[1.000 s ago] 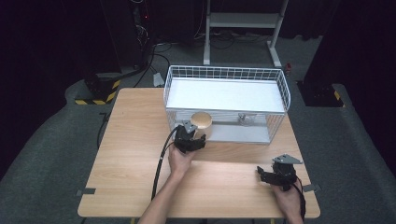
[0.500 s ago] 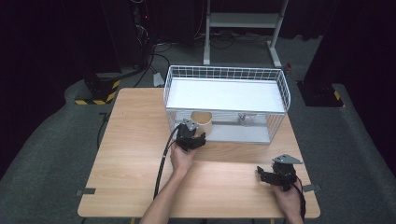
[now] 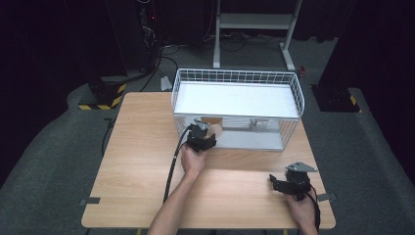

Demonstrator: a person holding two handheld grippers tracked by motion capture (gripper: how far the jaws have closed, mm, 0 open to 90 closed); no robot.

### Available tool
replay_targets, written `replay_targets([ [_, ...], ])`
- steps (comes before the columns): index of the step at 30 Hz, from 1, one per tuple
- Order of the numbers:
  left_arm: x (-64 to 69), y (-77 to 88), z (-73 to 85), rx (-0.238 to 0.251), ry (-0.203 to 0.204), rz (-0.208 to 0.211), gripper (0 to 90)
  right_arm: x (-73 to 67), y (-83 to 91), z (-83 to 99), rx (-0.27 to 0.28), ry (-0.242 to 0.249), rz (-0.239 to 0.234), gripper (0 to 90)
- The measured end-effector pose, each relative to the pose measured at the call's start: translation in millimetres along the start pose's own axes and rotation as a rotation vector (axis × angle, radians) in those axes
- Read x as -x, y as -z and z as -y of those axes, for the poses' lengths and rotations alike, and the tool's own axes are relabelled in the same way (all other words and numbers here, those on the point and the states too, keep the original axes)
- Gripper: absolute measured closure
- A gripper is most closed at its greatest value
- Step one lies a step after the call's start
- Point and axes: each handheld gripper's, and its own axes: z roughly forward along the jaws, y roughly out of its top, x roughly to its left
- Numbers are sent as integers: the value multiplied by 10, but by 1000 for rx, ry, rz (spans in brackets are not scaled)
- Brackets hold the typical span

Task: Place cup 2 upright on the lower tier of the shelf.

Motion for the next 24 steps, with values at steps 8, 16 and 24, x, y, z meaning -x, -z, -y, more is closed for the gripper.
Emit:
replay_targets([
  [8,-34,-72,-64,-27,-6,-23,446,-4,1,-1,-1,-6,0,201],
  [16,-72,-154,-61,-51,1,-39,453,-2,1,-1,-1,-4,0,201],
  [24,-110,-223,-94,-74,1,-46,469,-2,1,0,-1,-3,0,201],
])
